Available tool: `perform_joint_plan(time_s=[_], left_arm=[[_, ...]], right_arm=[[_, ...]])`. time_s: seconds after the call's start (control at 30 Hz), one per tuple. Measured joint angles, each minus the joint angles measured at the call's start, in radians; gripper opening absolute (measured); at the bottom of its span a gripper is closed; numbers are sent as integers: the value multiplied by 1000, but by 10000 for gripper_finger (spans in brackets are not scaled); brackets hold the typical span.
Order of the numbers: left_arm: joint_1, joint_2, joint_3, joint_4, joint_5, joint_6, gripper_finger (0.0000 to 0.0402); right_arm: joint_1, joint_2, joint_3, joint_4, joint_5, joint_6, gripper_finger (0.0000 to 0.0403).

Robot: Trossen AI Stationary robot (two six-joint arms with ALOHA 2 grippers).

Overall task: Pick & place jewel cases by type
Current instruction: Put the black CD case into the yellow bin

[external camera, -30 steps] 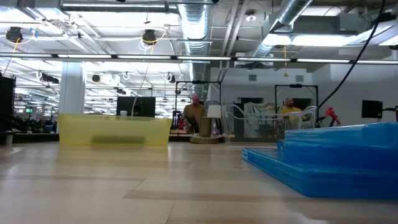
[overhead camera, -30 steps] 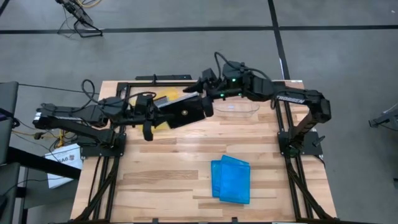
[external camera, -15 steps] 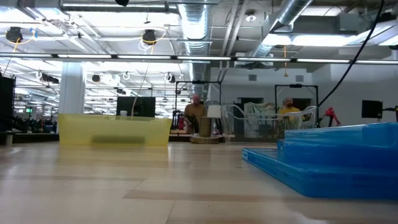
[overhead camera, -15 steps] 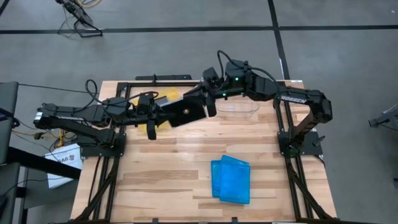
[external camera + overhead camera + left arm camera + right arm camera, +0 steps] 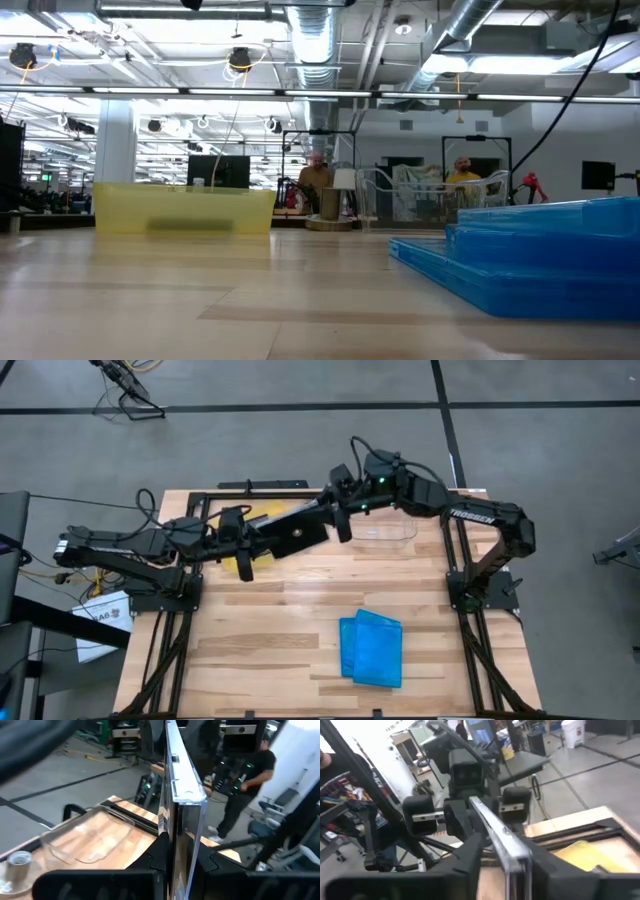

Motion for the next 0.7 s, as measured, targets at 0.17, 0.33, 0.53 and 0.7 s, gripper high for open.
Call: perform_joint_plan(time_s=[0.17,0.33,0.53,0.7], left_arm=[[1,-17,0,-31,-40,0,19],[2,-50,0,-35,-93,0,19],[1,-76,0,101,-63,51,19],[1,-74,1,133,-14,58,19]], right_arm=[[-50,-50,1,-83,-10,-10,183],[-81,-103,2,-216,-14,-28,266],[-54,-109,2,-341,-13,-66,317],[-10,-109,2,-265,25,-105,330]])
